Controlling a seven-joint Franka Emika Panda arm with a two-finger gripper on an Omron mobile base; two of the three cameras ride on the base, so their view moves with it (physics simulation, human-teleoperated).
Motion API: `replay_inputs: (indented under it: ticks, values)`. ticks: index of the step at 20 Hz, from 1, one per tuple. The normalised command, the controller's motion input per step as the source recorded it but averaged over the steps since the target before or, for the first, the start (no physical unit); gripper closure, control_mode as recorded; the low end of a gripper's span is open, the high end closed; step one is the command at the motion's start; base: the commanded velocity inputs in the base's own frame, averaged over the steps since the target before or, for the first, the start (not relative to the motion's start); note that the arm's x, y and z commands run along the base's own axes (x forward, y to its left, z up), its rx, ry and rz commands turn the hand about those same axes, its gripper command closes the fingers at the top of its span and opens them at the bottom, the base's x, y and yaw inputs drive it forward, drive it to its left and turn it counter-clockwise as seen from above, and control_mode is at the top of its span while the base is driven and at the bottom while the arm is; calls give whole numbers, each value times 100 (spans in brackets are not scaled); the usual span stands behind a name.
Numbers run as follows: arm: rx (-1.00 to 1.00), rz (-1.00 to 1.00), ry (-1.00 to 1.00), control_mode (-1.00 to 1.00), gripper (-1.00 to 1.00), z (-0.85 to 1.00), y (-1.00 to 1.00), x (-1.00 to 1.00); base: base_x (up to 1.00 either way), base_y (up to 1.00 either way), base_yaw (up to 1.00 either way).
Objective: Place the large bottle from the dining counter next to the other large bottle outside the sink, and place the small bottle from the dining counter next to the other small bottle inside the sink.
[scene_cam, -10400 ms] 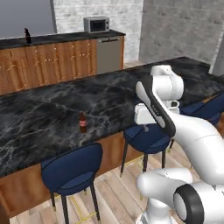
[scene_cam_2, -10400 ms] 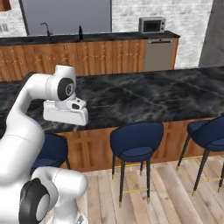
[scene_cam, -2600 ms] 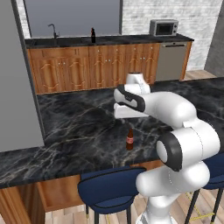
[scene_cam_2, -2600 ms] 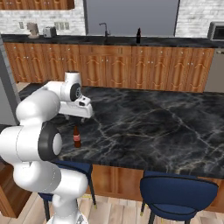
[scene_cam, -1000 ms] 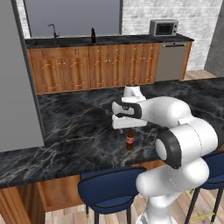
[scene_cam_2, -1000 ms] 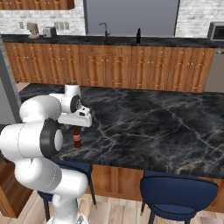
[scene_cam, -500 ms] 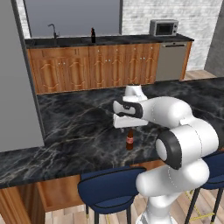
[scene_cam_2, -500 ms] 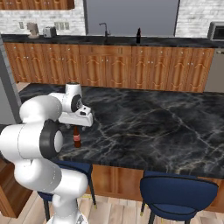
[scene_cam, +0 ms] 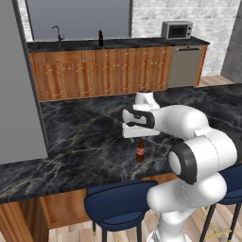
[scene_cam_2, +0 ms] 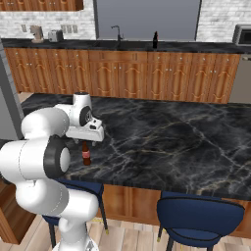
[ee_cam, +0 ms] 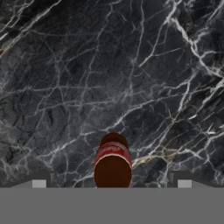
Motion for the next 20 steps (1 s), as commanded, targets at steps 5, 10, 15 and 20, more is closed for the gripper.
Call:
replay_inputs:
  ticks: [5, 10, 15, 20]
  values:
    - [0, 0, 0, -100, -100, -10, 0, 0, 0, 0, 0]
    - [0, 0, 0, -100, -100, -8, 0, 0, 0, 0, 0]
    - [0, 0, 0, -100, -100, 0, 0, -4, 0, 0, 0]
    - [0, 0, 0, -100, -100, -4, 0, -2, 0, 0, 0]
